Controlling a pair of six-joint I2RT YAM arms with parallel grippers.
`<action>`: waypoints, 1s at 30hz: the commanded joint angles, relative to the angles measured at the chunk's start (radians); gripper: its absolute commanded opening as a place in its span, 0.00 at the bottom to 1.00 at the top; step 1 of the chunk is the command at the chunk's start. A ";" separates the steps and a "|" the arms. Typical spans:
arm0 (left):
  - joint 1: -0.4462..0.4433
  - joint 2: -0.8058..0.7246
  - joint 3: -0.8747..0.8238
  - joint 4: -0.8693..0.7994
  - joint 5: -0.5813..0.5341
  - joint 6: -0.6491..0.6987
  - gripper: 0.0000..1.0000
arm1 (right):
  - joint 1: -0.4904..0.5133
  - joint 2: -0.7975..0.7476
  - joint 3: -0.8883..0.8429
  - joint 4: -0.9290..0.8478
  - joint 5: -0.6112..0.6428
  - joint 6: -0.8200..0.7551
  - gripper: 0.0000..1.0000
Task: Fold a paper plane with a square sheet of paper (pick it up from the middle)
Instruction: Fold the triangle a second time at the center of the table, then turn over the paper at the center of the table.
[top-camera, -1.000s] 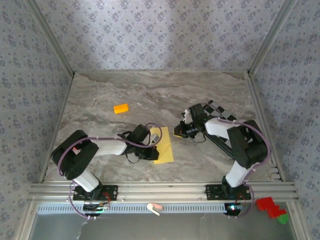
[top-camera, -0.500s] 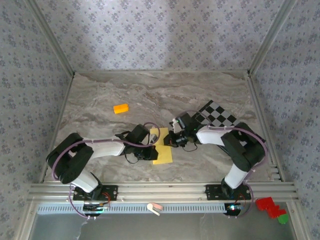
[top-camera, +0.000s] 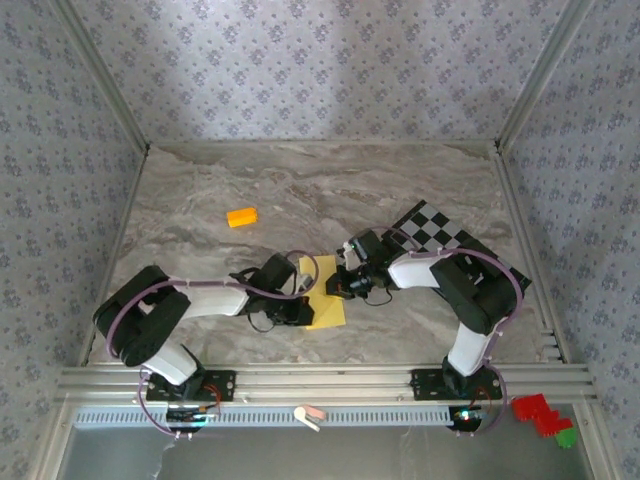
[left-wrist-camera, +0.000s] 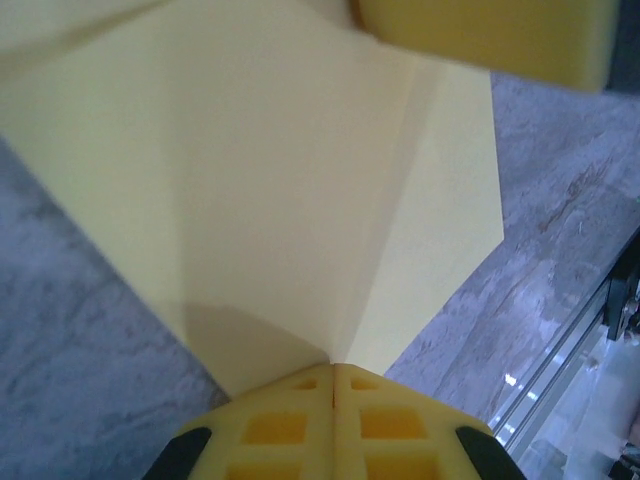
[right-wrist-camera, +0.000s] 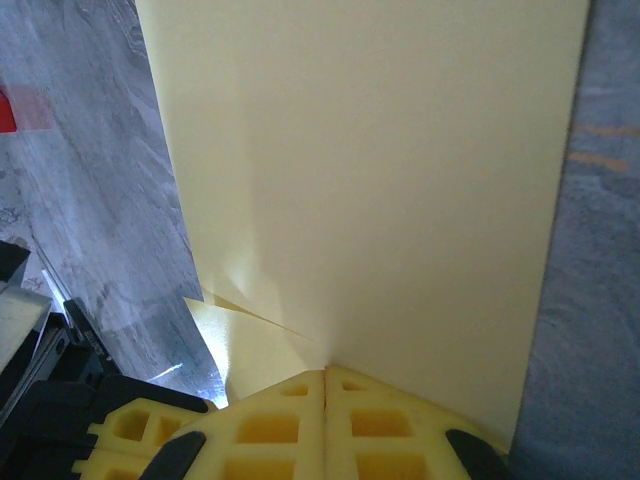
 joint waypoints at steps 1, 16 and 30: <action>-0.007 -0.037 -0.059 -0.134 0.015 0.027 0.03 | -0.019 0.039 -0.033 -0.078 0.070 -0.006 0.03; 0.126 -0.094 0.105 -0.037 -0.032 -0.028 0.01 | -0.046 -0.119 0.042 -0.208 0.021 -0.107 0.13; 0.116 0.119 0.185 -0.033 -0.043 0.026 0.00 | 0.089 -0.332 0.017 -0.493 0.333 -0.032 0.32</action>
